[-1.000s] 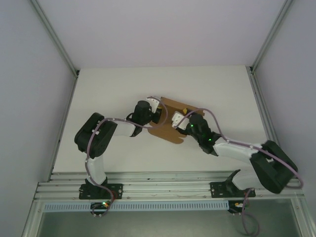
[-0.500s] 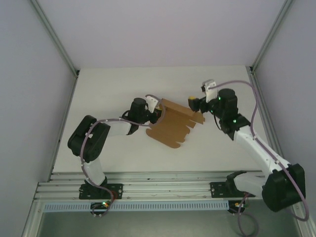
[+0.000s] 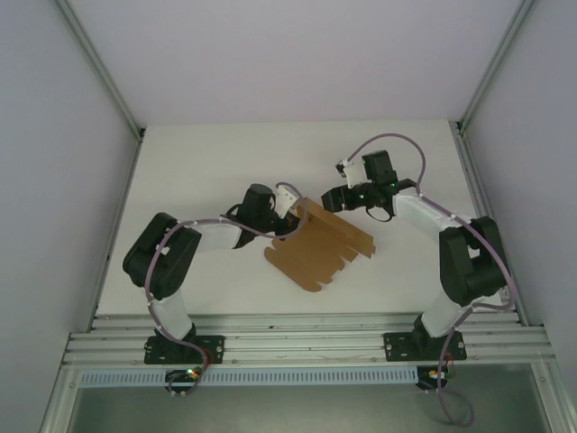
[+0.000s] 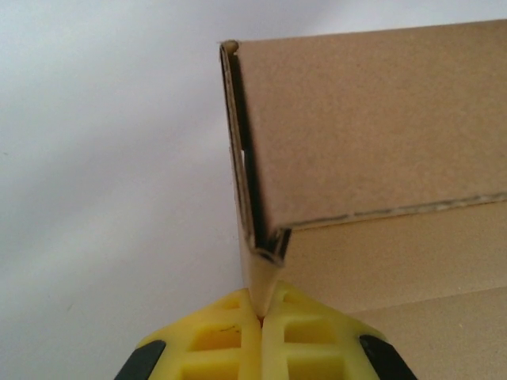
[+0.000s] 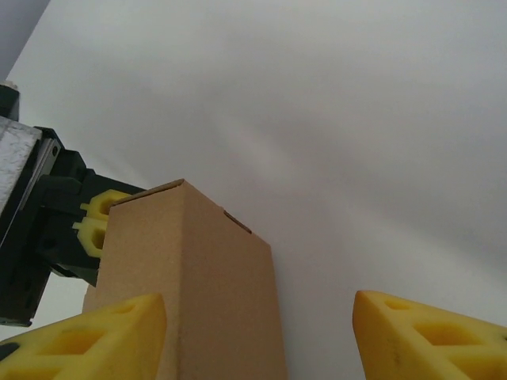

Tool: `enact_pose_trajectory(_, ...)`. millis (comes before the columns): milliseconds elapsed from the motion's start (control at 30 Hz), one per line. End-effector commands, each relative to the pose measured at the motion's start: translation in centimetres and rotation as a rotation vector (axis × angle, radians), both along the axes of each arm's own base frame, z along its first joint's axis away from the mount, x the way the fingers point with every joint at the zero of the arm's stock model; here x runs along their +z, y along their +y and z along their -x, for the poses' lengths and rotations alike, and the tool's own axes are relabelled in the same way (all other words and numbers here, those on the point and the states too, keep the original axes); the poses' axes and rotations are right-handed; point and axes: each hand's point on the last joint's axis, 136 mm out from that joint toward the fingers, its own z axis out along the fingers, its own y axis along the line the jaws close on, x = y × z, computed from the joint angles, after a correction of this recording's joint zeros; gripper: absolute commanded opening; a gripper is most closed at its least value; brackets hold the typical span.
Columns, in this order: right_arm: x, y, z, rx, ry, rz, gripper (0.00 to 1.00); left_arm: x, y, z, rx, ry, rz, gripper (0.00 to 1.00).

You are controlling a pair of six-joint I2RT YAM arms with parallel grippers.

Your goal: Assemble paper box

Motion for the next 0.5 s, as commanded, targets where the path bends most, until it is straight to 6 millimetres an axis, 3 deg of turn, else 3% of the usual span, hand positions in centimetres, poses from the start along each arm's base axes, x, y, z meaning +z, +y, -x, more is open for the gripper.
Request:
enact_pose_trajectory(0, -0.3, 1.7, 1.3, 0.066, 0.077, -0.056, 0.6, -1.3, -0.1, 0.4, -0.024, -0.006, -0.05, 0.0)
enact_pose_trajectory(300, -4.7, 2.7, 2.9, 0.1, 0.185, -0.003, 0.52, -2.9, -0.3, 0.1, 0.004, -0.013, -0.064, 0.0)
enact_pose_trajectory(333, -5.3, 2.6, 3.1, 0.094, 0.202, 0.007, 0.51, -2.8, -0.4, 0.1, 0.009, -0.015, -0.056, 0.03)
enact_pose_trajectory(400, -6.1, 2.3, 3.2, 0.089, 0.223, 0.025, 0.48, -2.8, -0.4, 0.0, 0.016, -0.017, -0.047, 0.22)
enact_pose_trajectory(467, -6.7, 2.2, 3.3, 0.089, 0.237, 0.033, 0.47, -2.6, -0.6, -0.2, 0.013, -0.029, -0.032, 0.33)
